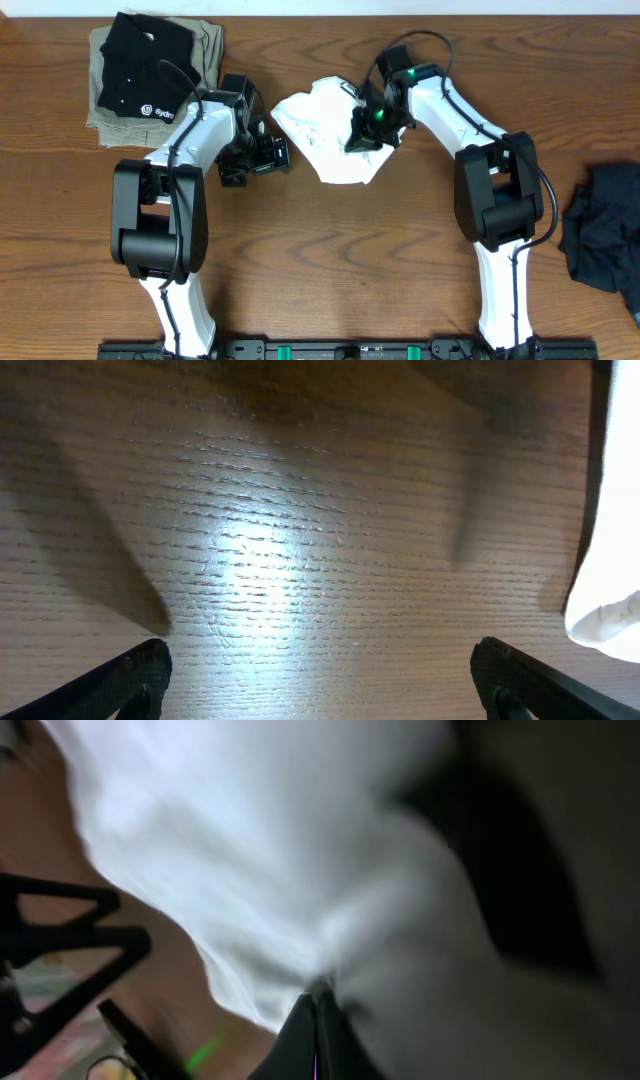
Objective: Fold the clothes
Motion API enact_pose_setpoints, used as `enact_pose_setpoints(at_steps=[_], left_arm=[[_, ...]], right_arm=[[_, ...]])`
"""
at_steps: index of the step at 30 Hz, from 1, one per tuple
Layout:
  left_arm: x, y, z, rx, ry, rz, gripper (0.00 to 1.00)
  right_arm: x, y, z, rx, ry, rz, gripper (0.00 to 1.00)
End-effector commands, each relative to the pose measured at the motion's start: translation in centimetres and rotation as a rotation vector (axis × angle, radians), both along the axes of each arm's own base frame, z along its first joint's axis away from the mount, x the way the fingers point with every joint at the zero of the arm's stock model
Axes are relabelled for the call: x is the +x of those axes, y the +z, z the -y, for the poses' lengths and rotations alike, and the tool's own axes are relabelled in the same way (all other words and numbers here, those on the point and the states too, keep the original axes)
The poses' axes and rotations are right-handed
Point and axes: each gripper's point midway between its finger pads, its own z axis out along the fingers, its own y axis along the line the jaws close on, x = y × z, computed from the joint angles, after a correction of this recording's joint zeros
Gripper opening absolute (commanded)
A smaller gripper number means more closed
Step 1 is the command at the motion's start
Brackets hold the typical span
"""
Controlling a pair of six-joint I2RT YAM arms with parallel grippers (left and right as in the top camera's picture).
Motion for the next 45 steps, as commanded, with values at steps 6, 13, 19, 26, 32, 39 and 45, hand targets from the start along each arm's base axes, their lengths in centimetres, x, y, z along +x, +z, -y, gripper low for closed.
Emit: enact_pose_setpoints(at_steps=[6, 13, 19, 26, 32, 39, 45], left_arm=[[-0.2, 0.6, -0.1, -0.007, 0.0, 0.007, 0.98], [-0.2, 0.6, -0.1, -0.007, 0.0, 0.007, 0.98], [-0.2, 0.6, -0.1, -0.007, 0.0, 0.007, 0.97], [-0.1, 0.6, -0.1, -0.007, 0.0, 0.008, 0.97], [-0.1, 0.6, -0.1, -0.007, 0.0, 0.011, 0.97], [-0.1, 0.6, -0.1, -0.008, 0.0, 0.011, 0.98], [-0.1, 0.6, -0.1, -0.007, 0.0, 0.008, 0.97]], right_arm=[[-1.7, 0.4, 4.4, -0.237, 0.001, -0.024, 0.01], [-3.0, -0.3, 7.2, -0.394, 0.012, -0.059, 0.01], [-2.4, 1.1, 6.8, -0.378, -0.006, -0.011, 0.01], [1.3, 8.2, 4.4, -0.21, -0.063, 0.249, 0.01], [4.1, 10.3, 2.6, -0.115, -0.075, 0.391, 0.07], [5.0, 6.2, 2.5, -0.168, -0.082, 0.352, 0.04], [3.7, 1.6, 3.7, -0.239, -0.071, 0.224, 0.01]])
